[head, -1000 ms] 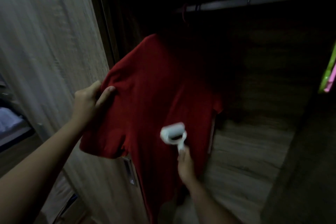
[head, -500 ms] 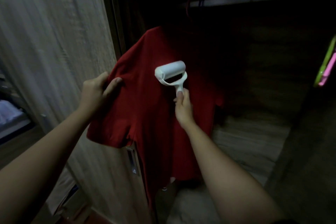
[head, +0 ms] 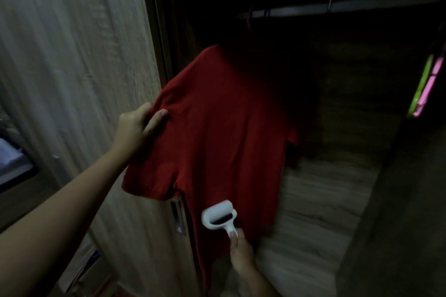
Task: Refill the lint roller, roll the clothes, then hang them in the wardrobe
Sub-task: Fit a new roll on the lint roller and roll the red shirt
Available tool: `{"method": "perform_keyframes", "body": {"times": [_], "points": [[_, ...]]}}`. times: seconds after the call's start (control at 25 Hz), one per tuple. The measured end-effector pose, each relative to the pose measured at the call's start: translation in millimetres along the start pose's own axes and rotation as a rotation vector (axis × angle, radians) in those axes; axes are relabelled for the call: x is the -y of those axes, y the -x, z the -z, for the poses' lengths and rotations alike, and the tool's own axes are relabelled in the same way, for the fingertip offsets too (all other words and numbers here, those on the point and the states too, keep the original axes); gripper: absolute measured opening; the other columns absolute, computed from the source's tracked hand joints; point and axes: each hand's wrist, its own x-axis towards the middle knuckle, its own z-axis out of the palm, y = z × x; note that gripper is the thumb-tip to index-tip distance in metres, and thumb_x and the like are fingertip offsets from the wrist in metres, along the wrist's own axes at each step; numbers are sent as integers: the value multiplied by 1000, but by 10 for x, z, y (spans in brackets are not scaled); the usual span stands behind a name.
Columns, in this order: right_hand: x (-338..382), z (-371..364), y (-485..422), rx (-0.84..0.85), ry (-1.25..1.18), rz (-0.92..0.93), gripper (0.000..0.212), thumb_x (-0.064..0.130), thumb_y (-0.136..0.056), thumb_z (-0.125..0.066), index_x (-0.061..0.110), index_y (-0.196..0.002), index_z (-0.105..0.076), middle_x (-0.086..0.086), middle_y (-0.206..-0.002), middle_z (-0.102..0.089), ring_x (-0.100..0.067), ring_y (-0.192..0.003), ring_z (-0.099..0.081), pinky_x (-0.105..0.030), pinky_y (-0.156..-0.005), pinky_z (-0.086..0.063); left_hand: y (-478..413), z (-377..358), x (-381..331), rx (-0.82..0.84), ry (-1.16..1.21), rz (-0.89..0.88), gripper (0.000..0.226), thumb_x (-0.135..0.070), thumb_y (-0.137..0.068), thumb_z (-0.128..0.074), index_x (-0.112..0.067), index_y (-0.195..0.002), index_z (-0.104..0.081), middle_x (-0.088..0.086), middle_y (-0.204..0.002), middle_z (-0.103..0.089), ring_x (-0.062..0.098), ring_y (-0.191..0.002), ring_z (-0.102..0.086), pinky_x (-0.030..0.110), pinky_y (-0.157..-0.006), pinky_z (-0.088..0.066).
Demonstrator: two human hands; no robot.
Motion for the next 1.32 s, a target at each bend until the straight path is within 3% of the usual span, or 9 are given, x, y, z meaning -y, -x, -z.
{"method": "perform_keyframes", "body": {"times": [0.08,0.2,0.28,0.44,0.6,0.8,0.92,1.16,1.32], "points": [[187,144,-82,-68,-18,32,31,26,-99,-33,8,-115,-52,-5,-89,-57,-26,-86,-59,-29,-72,-39,61,-1,-101,-7,-26,-12,44,-49,-90,-50,-13,-67,-40,-1,-50,-40,17,-45,-42,16,-45,-30],[528,487,-227,-176,-63,111,28,26,-99,-34,8,-110,-53,-7,-81,-56,-24,-76,-55,-28,-66,-34,150,-42,-328,-100,-159,-59,35,-42,-89,-47,-10,-73,-45,8,-55,-51,27,-46,-52,27,-45,-35],[666,733,-285,-246,-86,155,23,27,-99,-33,14,-103,-52,-4,-75,-55,-25,-73,-54,-29,-66,-36,123,-90,-554,-173,-147,-79,32,-39,-86,-48,-8,-88,-49,13,-69,-59,30,-54,-59,33,-46,-44],[753,1107,-272,-332,-95,182,18,31,-99,-30,25,-97,-47,-4,-76,-57,-29,-77,-58,-37,-71,-45,-299,-197,-1031,-153,-110,-100,51,-39,-85,-55,1,-117,-50,22,-107,-53,35,-94,-54,42,-73,-48],[788,1483,-144,-431,-110,208,27,29,-100,-29,15,-106,-51,-7,-85,-59,-25,-78,-55,-30,-63,-38,-826,-366,-1400,30,-158,-4,58,-38,-90,-54,1,-131,-40,22,-126,-46,37,-113,-45,40,-94,-39],[802,1902,37,-519,-52,185,19,30,-100,-29,22,-100,-46,-3,-81,-57,-27,-81,-56,-31,-68,-37,-1156,-606,-1607,301,-140,218,48,-33,-91,-54,3,-121,-47,25,-121,-55,40,-114,-51,43,-90,-43],[813,2100,141,-561,-26,195,18,31,-100,-28,22,-99,-44,-1,-75,-55,-23,-74,-54,-31,-61,-36,-1197,-759,-1710,390,-113,183,36,-27,-90,-52,1,-112,-58,25,-114,-61,41,-108,-57,41,-86,-47],[928,2299,363,-632,-11,204,16,28,-100,-30,22,-98,-44,3,-77,-54,-22,-79,-53,-30,-68,-33,-1065,-964,-2075,387,-27,89,32,-21,-90,-50,3,-109,-59,27,-112,-62,45,-105,-58,43,-84,-47],[946,2278,612,-674,17,194,20,27,-100,-32,17,-101,-49,-1,-81,-56,-24,-81,-53,-31,-68,-33,-894,-865,-2140,285,-13,118,46,-35,-92,-50,4,-116,-53,28,-117,-57,44,-109,-54,43,-89,-42]]}}
